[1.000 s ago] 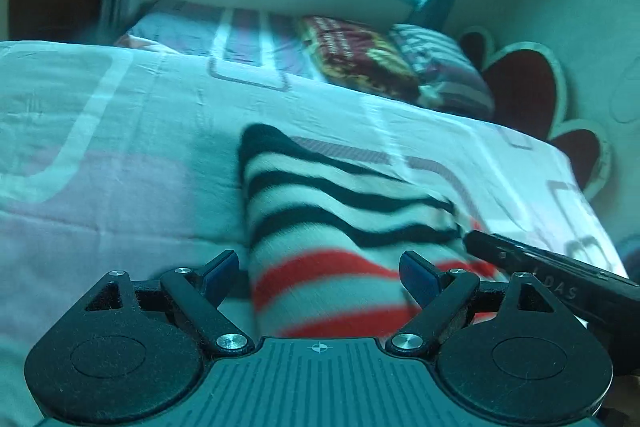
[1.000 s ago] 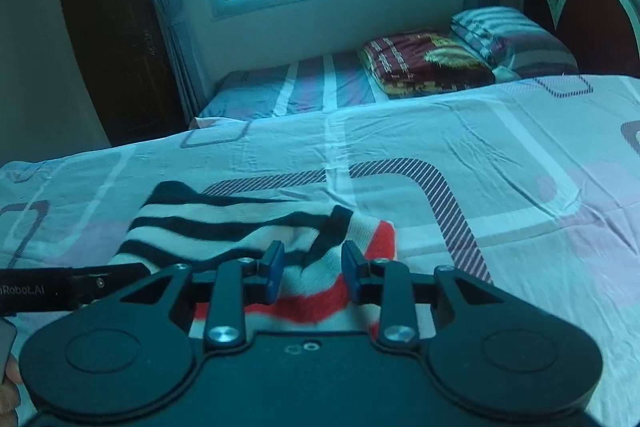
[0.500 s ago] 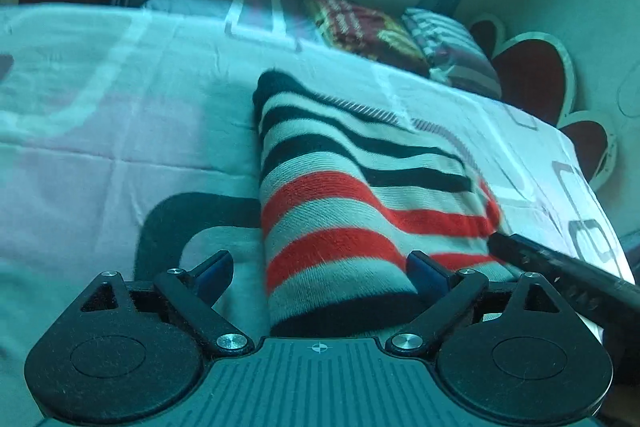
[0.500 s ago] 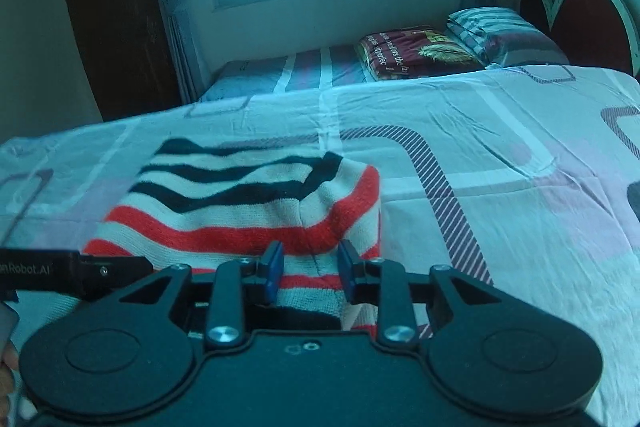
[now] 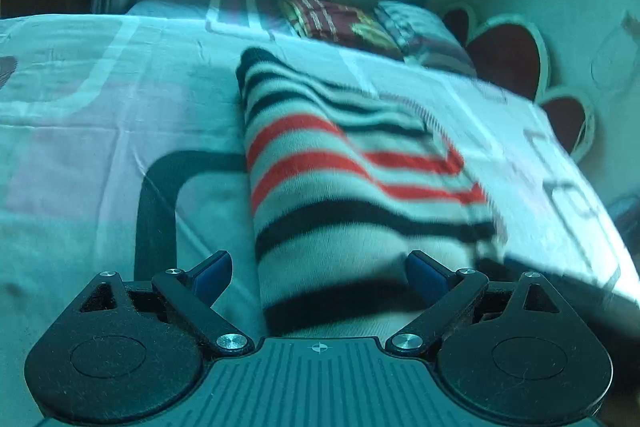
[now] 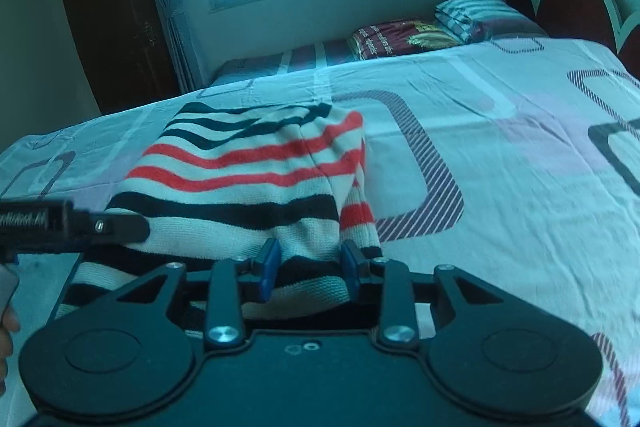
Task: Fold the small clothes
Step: 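Press the folded sweater strip flat and open the right gripper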
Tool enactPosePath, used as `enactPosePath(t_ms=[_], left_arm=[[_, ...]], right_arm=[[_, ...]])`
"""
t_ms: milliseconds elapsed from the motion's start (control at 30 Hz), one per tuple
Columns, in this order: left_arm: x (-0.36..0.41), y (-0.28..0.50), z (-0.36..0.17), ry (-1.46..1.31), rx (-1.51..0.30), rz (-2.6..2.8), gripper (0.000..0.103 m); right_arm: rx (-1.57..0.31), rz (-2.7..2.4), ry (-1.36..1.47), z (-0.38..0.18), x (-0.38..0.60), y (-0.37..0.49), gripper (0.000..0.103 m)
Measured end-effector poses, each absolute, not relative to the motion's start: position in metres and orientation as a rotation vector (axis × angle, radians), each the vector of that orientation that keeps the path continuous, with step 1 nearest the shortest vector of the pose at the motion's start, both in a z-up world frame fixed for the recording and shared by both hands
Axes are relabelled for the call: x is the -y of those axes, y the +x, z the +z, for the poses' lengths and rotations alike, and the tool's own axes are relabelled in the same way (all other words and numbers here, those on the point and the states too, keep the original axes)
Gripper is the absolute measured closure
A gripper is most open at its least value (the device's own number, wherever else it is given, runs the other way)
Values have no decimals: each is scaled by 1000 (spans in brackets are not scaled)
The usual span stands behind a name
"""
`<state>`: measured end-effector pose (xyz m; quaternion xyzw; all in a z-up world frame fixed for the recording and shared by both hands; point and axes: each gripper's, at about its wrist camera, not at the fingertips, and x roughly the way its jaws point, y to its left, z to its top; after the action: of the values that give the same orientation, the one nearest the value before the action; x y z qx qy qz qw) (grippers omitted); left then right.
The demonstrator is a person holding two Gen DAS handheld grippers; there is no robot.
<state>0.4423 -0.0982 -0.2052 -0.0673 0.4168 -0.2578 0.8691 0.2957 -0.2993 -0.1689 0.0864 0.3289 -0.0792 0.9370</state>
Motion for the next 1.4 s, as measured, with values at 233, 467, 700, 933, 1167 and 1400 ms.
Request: enactPosePath(t_ms=[233, 467, 700, 933, 1167, 1400], left_arm=[[95, 434, -201, -133, -906, -547, 10], [94, 426, -214, -107, -905, -556, 10], [93, 423, -208, -111, -931, -565, 10], [91, 426, -195, -140, -935, -579, 10], [90, 443, -176, -173, -916, -547, 9], [104, 469, -165, -184, -865, -516, 9]], right_arm=[[-643, -153, 169, -145, 286, 274, 69], [-691, -186, 156, -170, 288, 266, 70], [-702, -190, 185, -162, 286, 264, 66], [-680, -180, 241, -146, 293, 265, 48], [-649, -174, 240, -133, 303, 280, 40], [-633, -176, 199, -129, 305, 317, 83]])
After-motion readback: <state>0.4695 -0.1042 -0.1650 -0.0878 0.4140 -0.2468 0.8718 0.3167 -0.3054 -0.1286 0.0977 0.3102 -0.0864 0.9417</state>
